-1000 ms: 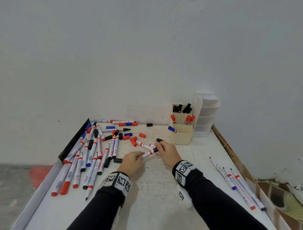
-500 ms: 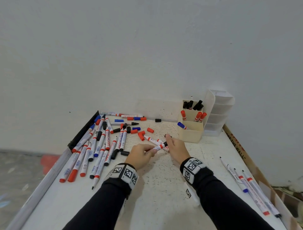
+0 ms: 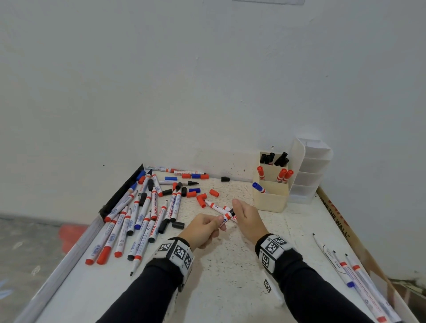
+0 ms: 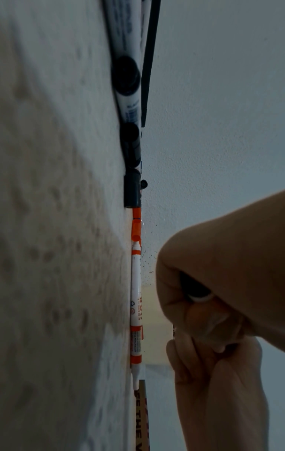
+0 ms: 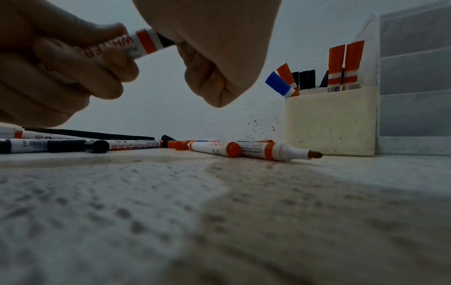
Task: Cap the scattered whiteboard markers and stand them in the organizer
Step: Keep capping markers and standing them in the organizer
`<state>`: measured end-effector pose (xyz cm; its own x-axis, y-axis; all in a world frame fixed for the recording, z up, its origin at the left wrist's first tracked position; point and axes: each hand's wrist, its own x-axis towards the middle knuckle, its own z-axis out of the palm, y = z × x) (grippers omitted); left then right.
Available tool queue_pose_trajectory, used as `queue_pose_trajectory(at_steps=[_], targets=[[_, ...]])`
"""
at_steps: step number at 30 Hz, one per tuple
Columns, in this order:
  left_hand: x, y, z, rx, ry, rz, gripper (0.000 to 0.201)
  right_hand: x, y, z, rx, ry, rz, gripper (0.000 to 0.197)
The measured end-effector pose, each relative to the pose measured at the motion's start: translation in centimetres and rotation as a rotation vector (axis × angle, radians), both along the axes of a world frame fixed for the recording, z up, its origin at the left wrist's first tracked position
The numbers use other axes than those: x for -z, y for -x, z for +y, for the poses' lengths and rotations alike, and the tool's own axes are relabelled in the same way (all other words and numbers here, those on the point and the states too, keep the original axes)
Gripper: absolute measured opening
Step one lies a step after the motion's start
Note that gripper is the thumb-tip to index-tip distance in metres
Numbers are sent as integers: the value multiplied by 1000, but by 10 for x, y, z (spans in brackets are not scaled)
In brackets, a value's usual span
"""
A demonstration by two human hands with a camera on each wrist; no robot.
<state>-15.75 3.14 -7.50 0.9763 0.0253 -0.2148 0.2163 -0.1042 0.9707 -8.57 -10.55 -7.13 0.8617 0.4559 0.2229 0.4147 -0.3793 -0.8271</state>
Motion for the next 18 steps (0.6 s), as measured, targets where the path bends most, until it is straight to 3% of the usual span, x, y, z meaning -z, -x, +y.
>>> queue_pose_trajectory(at_steps=[6,8,11,14,18], targets=[[4,-3,3,-99,-316,-159,28,4,0,1,16,32,45,37],[7,-4,6,-207,-478,-204,30,4,-1,1,59,60,46,39],[12,-7,16,-451,-812,-31,39,2,-3,0,147,38,60,40],[15,-7,17,-384,-948,251,44,3,-3,0,192,30,40,43],[13,-7,15,-376,-942,188,37,5,-6,-2,252,10,39,41]])
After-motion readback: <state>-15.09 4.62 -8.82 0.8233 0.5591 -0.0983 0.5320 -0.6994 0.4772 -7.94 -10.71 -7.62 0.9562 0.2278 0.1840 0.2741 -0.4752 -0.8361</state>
